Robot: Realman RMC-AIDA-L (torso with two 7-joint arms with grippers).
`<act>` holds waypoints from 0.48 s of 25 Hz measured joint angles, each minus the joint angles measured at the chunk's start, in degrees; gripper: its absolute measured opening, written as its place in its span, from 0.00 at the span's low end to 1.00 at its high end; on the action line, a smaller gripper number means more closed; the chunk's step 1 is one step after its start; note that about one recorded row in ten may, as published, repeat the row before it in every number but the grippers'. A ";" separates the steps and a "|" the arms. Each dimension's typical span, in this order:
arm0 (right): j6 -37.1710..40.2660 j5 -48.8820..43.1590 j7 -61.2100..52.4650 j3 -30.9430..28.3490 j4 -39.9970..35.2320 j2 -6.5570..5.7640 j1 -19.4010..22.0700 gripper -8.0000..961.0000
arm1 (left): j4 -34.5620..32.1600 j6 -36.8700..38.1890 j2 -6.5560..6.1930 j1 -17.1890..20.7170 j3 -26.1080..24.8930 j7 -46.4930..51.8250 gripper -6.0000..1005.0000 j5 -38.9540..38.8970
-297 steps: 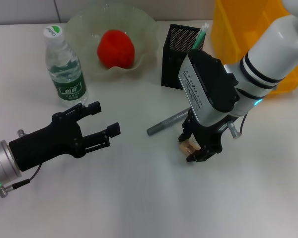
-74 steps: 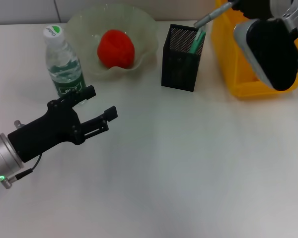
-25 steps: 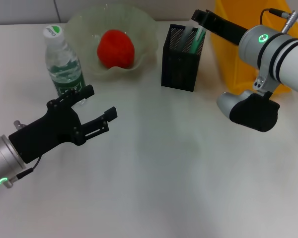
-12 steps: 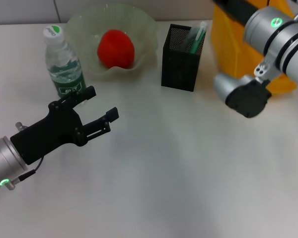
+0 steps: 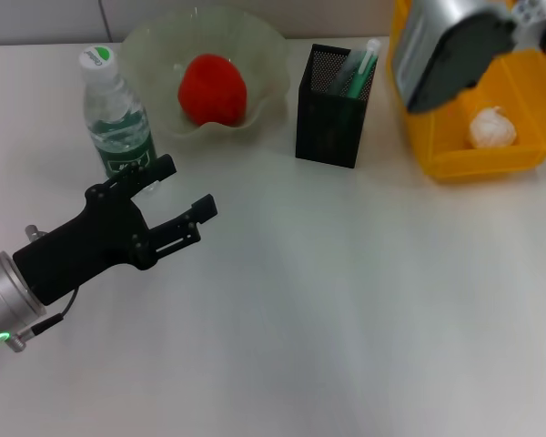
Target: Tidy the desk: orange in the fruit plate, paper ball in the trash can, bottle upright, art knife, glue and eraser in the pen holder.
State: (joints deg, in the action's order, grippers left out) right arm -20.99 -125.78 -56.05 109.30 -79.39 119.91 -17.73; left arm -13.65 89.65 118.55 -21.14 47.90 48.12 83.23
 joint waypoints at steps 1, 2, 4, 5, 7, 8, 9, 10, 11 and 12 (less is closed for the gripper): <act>-1.20 2.86 -1.82 0.35 -0.57 0.00 -0.01 0.64 | -0.12 0.29 -0.03 0.03 0.12 0.00 0.86 0.01; -2.33 6.13 -4.48 0.70 -1.33 0.00 0.07 0.64 | -0.20 0.53 -0.05 0.01 0.25 0.01 0.86 0.08; -2.79 11.21 -12.12 1.21 -2.73 -0.03 0.46 0.64 | -0.23 0.81 -0.11 -0.07 0.46 0.02 0.86 0.43; -2.77 12.93 -15.90 1.32 -3.03 -0.06 0.58 0.64 | -0.23 0.84 -0.13 -0.09 0.56 0.02 0.86 0.66; -2.33 15.02 -26.64 1.39 -2.82 -0.16 0.58 0.64 | -0.27 0.86 -0.17 -0.13 0.99 0.04 0.86 1.10; -1.63 15.46 -31.92 1.38 -2.51 -0.20 0.52 0.64 | -0.29 0.87 -0.20 -0.14 1.31 0.04 0.86 1.24; -0.02 15.56 -37.77 1.23 -2.42 -0.29 0.46 0.64 | -0.31 0.88 -0.26 -0.13 1.78 0.04 0.86 1.40; 1.81 15.47 -42.71 1.14 -2.44 -0.37 0.41 0.64 | -0.33 0.86 -0.30 -0.08 2.07 0.04 0.86 1.40; 4.89 15.22 -48.83 0.95 -2.71 -0.52 0.28 0.64 | -0.33 0.71 -0.34 0.06 2.33 0.04 0.86 1.41; 8.32 15.00 -54.58 0.56 -3.06 -0.65 0.07 0.64 | -0.33 0.56 -0.36 0.14 2.49 0.04 0.86 1.42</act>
State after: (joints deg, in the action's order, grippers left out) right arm -12.67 -110.77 -110.62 109.86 -82.45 119.27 -17.66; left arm -13.97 90.21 118.19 -20.99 50.38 48.17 84.66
